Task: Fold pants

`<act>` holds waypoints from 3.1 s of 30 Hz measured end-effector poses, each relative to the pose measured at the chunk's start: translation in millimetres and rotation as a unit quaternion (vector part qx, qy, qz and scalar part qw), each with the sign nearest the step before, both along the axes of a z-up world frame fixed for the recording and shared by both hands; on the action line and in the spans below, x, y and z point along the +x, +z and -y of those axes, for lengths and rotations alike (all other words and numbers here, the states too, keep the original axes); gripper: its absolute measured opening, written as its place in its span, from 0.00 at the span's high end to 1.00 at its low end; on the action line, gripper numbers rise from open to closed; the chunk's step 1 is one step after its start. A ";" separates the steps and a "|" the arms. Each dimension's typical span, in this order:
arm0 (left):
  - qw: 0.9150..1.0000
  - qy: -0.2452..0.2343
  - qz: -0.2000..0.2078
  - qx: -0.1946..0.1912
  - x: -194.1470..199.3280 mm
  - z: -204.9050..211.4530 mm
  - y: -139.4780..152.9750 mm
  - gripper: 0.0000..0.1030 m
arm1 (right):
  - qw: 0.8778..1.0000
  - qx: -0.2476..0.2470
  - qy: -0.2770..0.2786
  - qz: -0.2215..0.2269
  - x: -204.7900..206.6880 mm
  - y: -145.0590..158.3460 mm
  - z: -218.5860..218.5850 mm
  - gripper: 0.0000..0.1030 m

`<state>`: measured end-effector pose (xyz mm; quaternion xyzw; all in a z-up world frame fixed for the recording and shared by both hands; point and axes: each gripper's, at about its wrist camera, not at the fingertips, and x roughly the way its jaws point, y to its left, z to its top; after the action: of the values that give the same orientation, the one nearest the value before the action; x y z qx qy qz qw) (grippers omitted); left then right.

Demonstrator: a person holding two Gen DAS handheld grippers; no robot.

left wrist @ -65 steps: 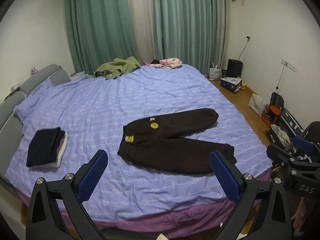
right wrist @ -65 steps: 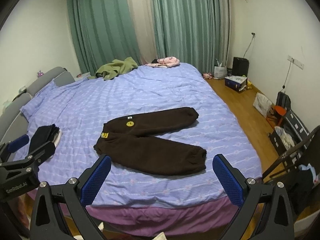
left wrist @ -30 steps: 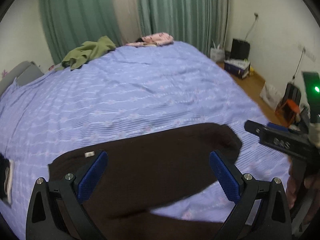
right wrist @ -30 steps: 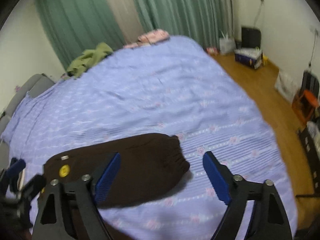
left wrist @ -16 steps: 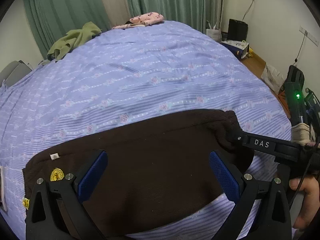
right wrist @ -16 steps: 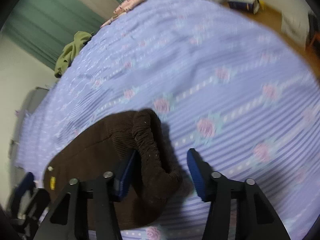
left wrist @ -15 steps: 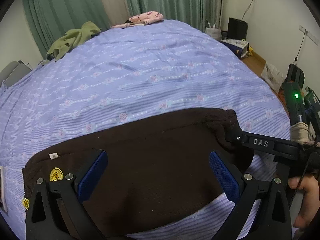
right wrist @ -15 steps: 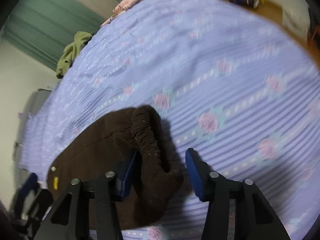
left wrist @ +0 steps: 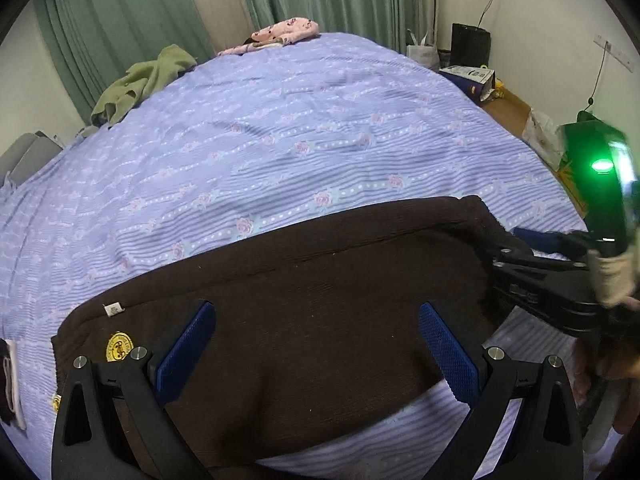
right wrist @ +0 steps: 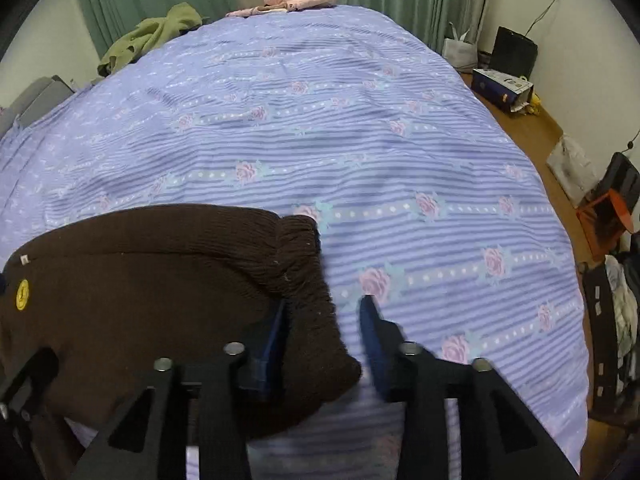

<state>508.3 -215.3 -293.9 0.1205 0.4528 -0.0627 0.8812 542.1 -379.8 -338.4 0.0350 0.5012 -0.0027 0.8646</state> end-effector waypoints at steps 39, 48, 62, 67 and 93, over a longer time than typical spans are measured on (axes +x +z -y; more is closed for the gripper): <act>0.998 -0.039 -0.056 -0.003 -231.1 -37.4 27.9 0.00 | 0.984 0.160 -0.063 -0.047 -289.1 22.6 4.0 0.89; 0.998 -0.037 -0.059 0.005 -239.4 -43.4 34.0 0.00 | 0.988 0.094 -0.087 -0.083 -279.9 6.9 1.8 0.57; 0.999 0.038 -0.007 -0.035 -264.6 -182.6 93.5 0.00 | 0.979 0.014 -0.189 0.068 -354.1 150.8 -66.6 0.30; 0.998 0.060 0.000 -0.025 -267.6 -261.4 90.4 0.00 | 0.971 0.059 -0.226 0.056 -365.1 129.5 -116.8 0.30; 0.967 0.107 -0.150 -0.176 -177.3 -320.0 -70.5 0.24 | 0.913 0.171 -0.370 -0.010 -329.3 -37.6 -140.0 0.36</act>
<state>331.1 104.7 -364.4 -0.0969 0.5717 -0.0642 0.8122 212.8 -239.8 -376.0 0.3652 0.4540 -0.2367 0.7775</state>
